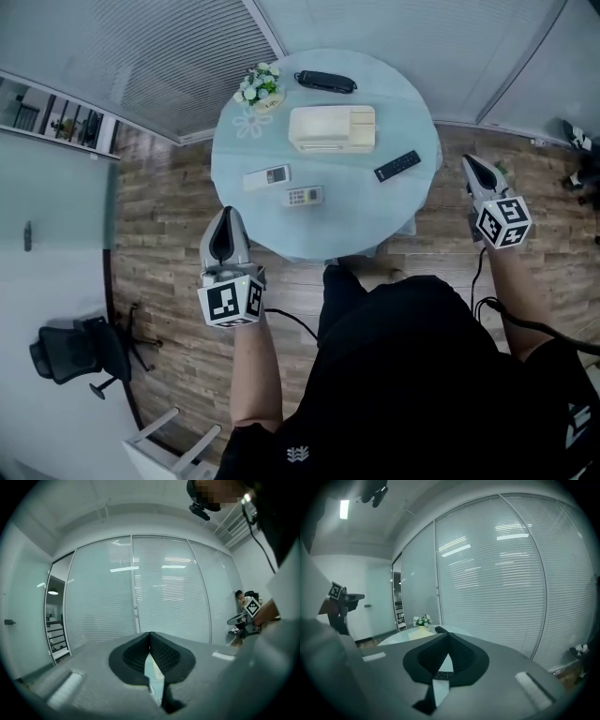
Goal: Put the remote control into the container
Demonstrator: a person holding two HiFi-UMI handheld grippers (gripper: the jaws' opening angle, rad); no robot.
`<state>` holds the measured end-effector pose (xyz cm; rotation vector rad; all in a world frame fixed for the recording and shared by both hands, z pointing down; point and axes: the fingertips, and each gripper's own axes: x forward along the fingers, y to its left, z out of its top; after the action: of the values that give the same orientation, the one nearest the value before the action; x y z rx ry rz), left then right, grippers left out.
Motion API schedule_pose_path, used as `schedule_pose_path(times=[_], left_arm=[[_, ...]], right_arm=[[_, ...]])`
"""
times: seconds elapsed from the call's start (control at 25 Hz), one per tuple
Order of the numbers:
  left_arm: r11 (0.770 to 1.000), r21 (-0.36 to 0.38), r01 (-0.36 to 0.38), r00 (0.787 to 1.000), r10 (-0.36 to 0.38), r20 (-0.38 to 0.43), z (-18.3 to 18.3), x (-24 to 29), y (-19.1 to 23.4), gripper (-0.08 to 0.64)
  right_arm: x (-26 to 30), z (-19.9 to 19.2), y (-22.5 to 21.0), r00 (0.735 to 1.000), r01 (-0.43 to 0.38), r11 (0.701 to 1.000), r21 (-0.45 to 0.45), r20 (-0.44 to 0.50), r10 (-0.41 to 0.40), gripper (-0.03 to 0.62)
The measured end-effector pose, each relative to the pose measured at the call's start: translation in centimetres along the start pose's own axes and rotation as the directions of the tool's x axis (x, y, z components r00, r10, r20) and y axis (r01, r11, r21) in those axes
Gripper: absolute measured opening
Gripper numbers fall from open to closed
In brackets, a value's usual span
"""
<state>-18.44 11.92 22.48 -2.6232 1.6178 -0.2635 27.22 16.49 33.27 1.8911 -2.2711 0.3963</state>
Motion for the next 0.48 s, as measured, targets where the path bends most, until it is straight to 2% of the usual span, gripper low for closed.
schedule_pose_path(times=[0.28,0.48], left_arm=[[0.992,0.001,0.128,0.992,-0.128,0.011,-0.5,6.9,4.5,0.002],[0.973,-0.025,0.231,0.973,-0.230,0.028,-1.6,11.9,6.9,0.002]], right_arm=[[4.0,0.4,2.0,0.992,0.123,0.992,0.037,-0.023,-0.122,0.002],[5.4,1.0,3.0,0.972,0.233,0.971,0.053,-0.045,-0.231,0.002]])
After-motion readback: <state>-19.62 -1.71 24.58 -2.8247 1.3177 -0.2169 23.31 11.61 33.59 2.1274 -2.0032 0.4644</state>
